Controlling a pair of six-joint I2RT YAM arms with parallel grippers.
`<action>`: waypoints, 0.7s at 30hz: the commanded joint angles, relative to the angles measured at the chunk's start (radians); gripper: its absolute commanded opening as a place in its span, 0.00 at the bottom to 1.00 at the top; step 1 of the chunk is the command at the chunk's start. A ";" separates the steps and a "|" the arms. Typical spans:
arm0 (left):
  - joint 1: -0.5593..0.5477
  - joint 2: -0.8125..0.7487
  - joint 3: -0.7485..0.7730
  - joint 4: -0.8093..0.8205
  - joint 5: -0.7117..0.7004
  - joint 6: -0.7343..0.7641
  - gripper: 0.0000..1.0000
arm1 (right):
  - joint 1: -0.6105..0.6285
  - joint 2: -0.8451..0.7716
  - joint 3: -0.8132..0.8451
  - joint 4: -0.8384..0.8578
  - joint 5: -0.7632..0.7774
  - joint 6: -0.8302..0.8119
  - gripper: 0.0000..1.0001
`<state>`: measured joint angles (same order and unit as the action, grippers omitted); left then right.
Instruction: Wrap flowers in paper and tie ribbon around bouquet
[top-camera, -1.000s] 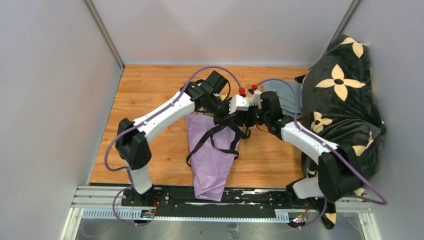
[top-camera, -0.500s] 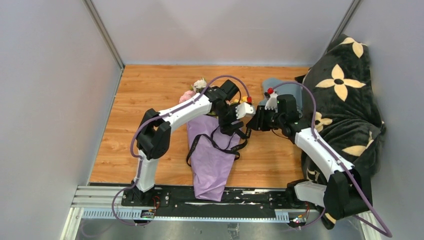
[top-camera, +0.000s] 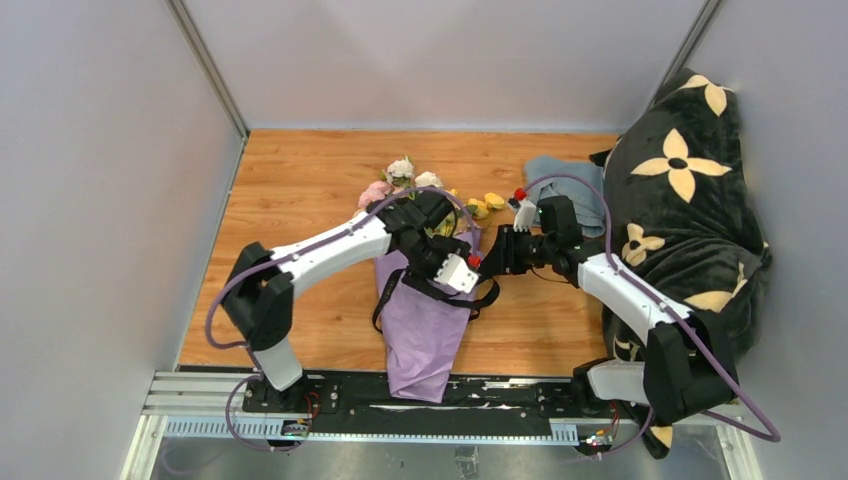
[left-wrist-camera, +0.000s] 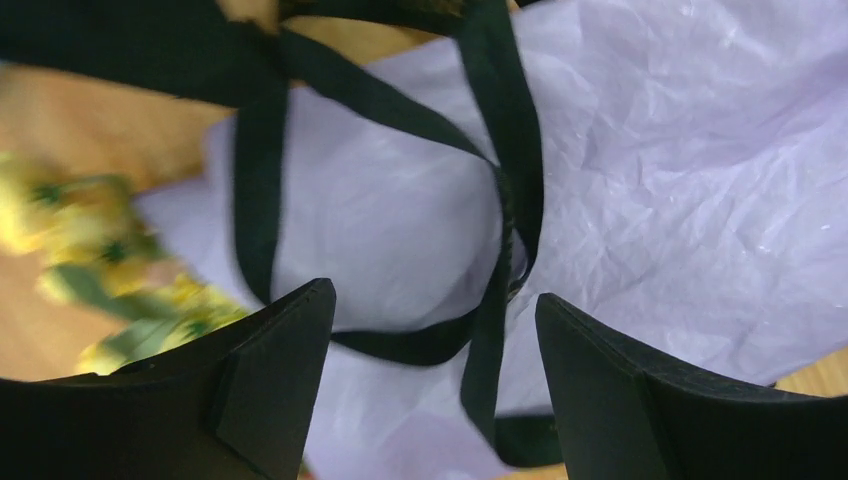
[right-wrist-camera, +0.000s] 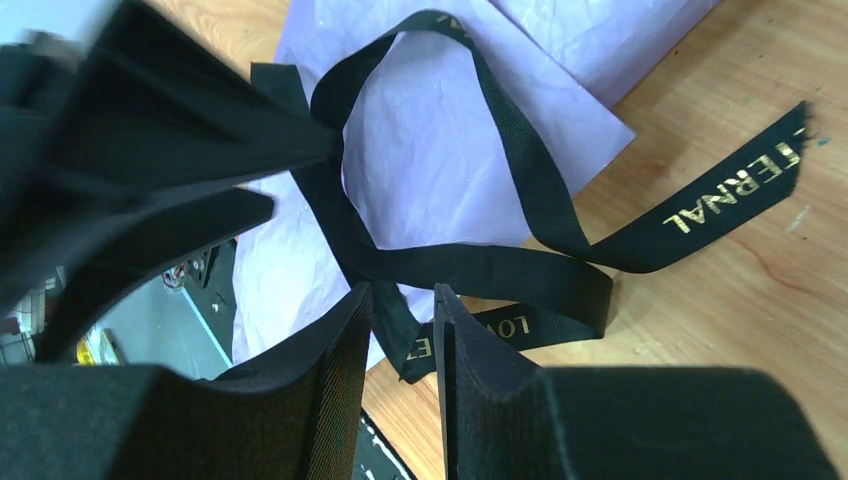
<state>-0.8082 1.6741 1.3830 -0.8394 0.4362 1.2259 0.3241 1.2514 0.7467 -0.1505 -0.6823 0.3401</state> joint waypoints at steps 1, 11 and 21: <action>-0.008 0.105 -0.032 0.036 -0.061 0.174 0.83 | 0.027 0.012 -0.017 -0.063 0.015 -0.040 0.34; -0.008 0.082 -0.140 0.139 -0.131 0.171 0.41 | -0.041 0.031 -0.058 -0.211 0.260 -0.001 0.35; -0.008 0.007 -0.101 0.130 -0.104 0.013 0.00 | -0.022 0.199 -0.144 0.034 0.215 0.085 0.38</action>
<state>-0.8139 1.7153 1.2613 -0.7120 0.3134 1.2968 0.2947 1.3937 0.5964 -0.2062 -0.5064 0.3973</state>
